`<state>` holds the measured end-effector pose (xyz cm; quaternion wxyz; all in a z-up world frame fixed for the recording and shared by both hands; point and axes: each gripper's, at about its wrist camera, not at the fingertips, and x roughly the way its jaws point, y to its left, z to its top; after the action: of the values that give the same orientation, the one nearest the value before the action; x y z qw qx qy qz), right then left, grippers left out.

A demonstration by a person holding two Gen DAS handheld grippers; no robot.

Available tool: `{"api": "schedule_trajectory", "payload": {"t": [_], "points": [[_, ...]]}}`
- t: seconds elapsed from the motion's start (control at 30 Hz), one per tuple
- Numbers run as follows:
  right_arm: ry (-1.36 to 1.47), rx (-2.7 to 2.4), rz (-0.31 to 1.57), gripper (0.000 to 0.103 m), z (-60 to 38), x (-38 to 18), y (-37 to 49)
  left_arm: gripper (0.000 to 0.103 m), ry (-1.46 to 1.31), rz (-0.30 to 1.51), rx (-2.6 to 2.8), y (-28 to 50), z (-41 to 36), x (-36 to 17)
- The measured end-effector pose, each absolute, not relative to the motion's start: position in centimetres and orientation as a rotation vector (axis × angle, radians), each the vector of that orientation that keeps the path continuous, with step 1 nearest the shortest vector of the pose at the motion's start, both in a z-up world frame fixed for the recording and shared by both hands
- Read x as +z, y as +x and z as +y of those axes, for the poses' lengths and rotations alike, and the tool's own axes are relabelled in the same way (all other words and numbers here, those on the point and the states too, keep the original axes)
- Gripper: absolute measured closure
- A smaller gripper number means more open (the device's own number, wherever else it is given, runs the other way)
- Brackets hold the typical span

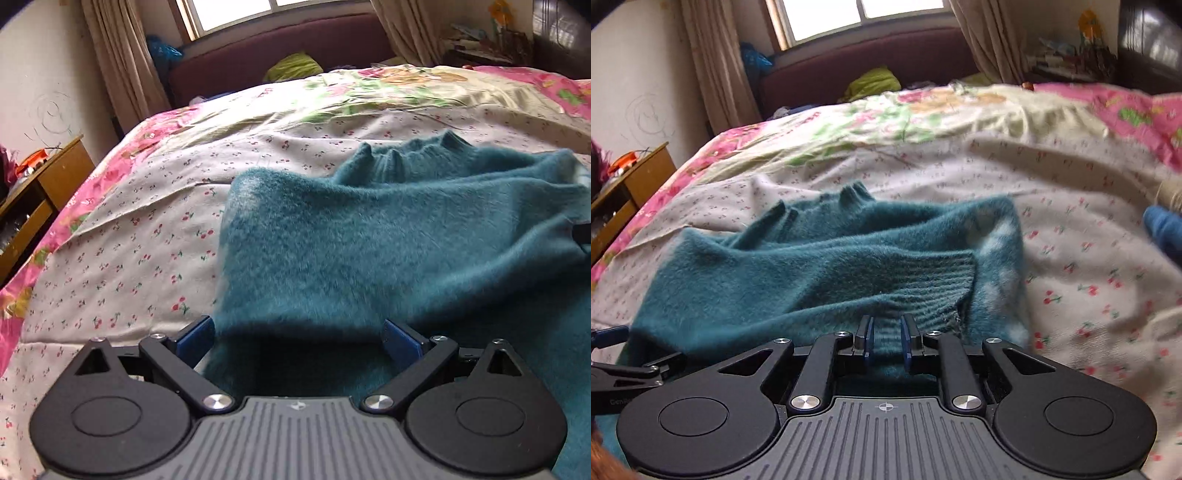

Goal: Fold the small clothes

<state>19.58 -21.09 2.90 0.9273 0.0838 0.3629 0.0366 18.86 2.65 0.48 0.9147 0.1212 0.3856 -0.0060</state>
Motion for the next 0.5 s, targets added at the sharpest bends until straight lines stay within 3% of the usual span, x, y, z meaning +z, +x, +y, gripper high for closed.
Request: {"api": "schedule_trajectory", "payload": {"t": [0.5], "points": [[0.209, 0.11, 0.963, 0.076, -23.6, 4.0, 1.6, 0.004, 0.192, 0.934, -0.077, 4.2, 11.1, 4.9]]}}
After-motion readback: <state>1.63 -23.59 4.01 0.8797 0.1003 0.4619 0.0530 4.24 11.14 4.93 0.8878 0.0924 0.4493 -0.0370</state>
